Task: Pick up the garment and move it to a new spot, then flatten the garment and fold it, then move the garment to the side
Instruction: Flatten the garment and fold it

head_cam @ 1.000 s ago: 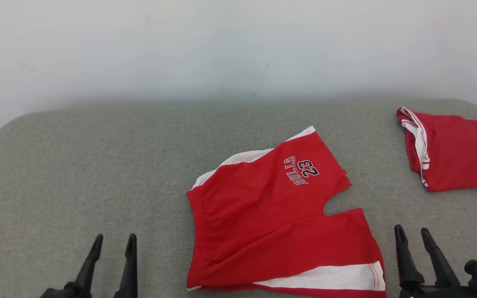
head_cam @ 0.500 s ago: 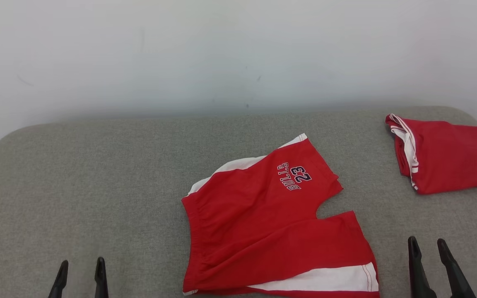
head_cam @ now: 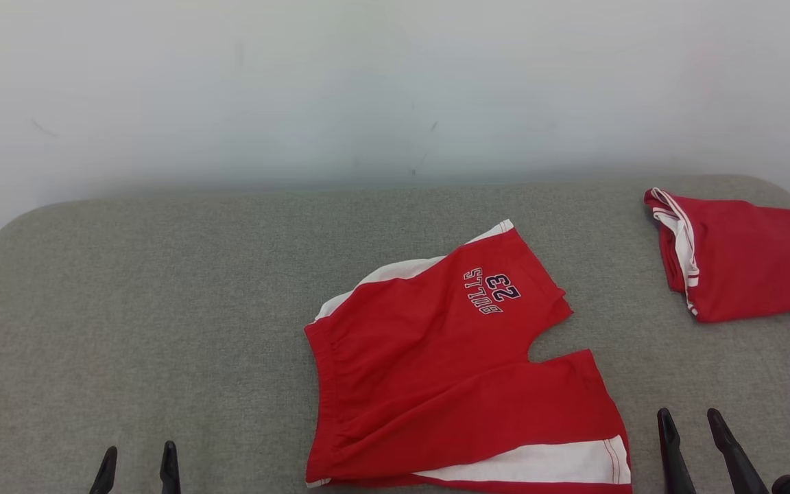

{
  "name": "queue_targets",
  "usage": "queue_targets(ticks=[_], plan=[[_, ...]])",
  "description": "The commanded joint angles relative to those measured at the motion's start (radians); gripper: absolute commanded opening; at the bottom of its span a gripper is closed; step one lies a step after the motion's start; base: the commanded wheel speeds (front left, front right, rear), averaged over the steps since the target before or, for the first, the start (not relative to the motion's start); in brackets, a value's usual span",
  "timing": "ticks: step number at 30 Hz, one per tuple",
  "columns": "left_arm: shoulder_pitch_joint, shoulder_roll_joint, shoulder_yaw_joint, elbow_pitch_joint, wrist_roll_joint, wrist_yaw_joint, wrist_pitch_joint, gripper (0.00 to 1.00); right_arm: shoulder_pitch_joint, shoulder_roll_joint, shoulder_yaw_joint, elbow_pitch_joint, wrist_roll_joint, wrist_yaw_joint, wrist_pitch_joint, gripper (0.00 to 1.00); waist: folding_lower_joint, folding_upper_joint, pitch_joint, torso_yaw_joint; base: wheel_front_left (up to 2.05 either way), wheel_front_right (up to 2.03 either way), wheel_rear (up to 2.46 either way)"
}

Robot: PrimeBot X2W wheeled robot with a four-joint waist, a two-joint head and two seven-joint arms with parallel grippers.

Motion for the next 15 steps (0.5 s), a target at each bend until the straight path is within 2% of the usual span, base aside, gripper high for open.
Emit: queue_targets(ticks=[1, 9, 12, 15], plan=[[-0.002, -0.001, 0.001, 0.004, 0.013, -0.002, -0.003, 1.0, -0.002, -0.008, 0.002, 0.001, -0.005, -0.003, -0.005, 1.0, 0.0, 0.0, 0.0, 0.001, 0.0, 0.0, 0.0], [-0.018, 0.008, -0.058, 0.036, 0.01, -0.015, -0.003, 1.0, -0.009, -0.031, 0.022, 0.025, -0.008, -0.003, 0.029, 1.0, 0.0, 0.0, 0.003, 0.006, 0.0, 0.0, 0.0], [-0.028, 0.026, -0.126, 0.069, 0.005, -0.015, -0.003, 1.0, -0.015, -0.043, 0.035, 0.05, -0.003, -0.003, 0.058, 1.0, 0.0, 0.0, 0.008, 0.007, 0.0, 0.0, 0.0], [-0.053, 0.069, -0.261, 0.137, -0.037, -0.016, -0.003, 1.0, -0.03, -0.063, 0.062, 0.094, 0.003, -0.003, 0.085, 1.0, 0.0, 0.0, 0.018, 0.004, 0.0, 0.0, 0.0]])
